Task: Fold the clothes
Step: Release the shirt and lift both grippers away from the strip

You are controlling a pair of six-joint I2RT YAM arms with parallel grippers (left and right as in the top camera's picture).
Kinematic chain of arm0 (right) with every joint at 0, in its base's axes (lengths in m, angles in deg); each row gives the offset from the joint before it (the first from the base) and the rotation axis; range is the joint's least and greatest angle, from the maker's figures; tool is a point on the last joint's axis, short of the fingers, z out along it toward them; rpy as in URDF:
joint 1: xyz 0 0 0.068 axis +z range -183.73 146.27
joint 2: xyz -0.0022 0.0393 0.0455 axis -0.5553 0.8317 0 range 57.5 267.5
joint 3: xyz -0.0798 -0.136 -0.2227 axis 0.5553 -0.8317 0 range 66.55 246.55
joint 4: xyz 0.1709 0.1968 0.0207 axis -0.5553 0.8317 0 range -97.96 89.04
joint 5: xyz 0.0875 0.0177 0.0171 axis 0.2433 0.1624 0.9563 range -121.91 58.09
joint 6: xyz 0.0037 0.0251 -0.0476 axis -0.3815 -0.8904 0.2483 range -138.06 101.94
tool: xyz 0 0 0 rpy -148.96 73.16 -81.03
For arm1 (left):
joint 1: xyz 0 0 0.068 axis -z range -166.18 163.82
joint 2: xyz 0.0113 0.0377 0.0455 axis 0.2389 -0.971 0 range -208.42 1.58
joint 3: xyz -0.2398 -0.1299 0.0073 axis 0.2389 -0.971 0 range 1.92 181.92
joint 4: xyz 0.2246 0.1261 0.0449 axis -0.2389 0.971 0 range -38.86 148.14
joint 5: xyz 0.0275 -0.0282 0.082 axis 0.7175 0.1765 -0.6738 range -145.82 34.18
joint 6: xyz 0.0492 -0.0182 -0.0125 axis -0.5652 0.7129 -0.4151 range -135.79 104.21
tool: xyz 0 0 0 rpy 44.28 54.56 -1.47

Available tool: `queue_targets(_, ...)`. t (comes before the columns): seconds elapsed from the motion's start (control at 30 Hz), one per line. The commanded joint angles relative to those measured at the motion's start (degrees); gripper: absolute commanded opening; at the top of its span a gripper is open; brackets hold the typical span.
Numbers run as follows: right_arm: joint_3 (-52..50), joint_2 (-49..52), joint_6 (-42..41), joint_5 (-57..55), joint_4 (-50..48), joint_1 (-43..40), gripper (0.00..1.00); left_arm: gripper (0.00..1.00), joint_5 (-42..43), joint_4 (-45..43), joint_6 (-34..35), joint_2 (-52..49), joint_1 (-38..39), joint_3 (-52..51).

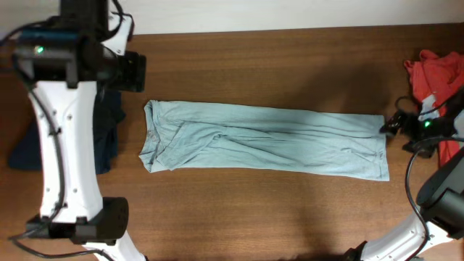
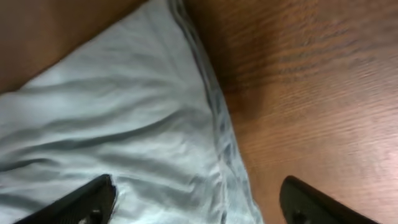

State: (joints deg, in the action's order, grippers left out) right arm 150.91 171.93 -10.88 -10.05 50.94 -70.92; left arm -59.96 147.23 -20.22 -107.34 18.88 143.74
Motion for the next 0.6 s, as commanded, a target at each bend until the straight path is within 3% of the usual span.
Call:
queue_targets(0.0, -3.67, -0.46, 1.20, -1.51, -4.20, -0.70, 0.85, 0.73, -0.61, -0.48, 0.79, 0.63, -0.35, -3.80)
queue_targets(0.23, -5.07, 5.11, 7.54, 6.03, -5.05, -1.42, 0.81, 0.73, -0.61, -2.03, 0.76, 0.63, -0.35, -6.86)
queue_targets(0.57, -5.07, 11.23, 11.02, 5.90, -1.77, -1.46, 0.79, 0.73, -0.61, -2.60, 0.76, 0.63, -0.35, -6.84)
